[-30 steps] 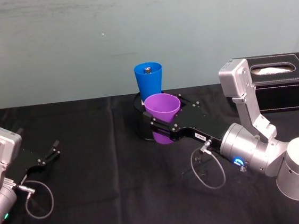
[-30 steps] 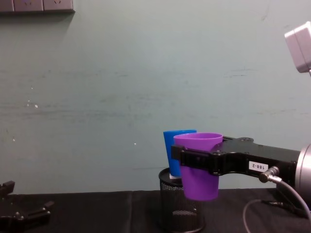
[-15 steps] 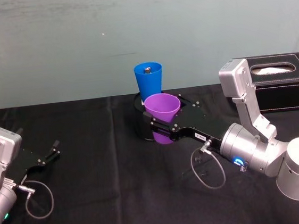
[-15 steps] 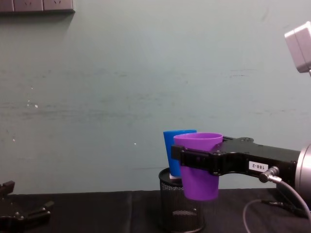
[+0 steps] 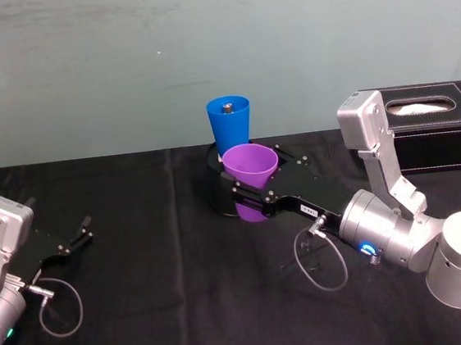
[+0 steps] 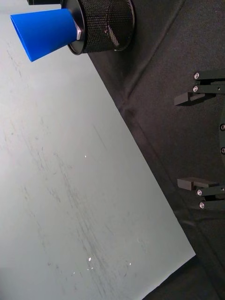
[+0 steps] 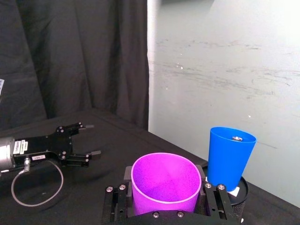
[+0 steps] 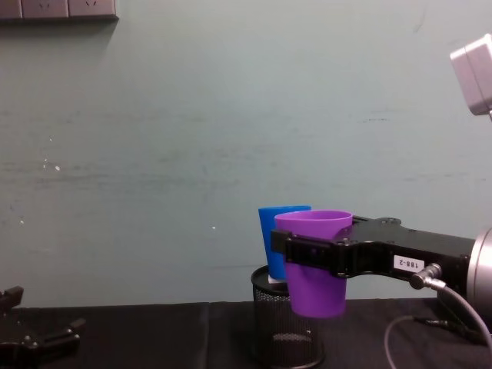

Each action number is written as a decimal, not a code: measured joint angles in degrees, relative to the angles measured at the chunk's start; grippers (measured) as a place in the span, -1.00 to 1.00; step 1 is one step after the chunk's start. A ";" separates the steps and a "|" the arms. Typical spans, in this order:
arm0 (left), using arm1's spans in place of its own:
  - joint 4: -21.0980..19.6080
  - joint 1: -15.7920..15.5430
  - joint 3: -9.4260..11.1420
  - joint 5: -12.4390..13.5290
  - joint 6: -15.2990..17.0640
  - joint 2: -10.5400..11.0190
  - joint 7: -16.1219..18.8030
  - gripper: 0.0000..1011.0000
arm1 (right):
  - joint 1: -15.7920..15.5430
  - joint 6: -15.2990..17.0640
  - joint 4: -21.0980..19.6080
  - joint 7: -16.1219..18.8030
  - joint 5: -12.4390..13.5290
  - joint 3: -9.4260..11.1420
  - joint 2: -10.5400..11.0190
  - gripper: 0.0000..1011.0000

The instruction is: Pick up one cup with a gripper and tap it against the other cup.

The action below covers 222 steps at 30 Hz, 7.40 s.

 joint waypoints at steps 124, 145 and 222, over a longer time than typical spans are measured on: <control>0.00 0.00 0.00 0.00 0.00 0.00 0.00 0.98 | 2.04 0.52 1.58 0.13 0.00 -0.77 -0.84 0.48; 0.00 0.00 0.00 0.00 0.00 0.00 0.00 0.98 | 13.92 2.06 19.01 -1.62 0.49 -2.19 -8.80 0.48; 0.00 0.00 0.00 0.00 0.00 0.00 0.00 0.98 | 17.96 -1.14 26.14 -3.16 -3.55 0.41 -13.40 0.48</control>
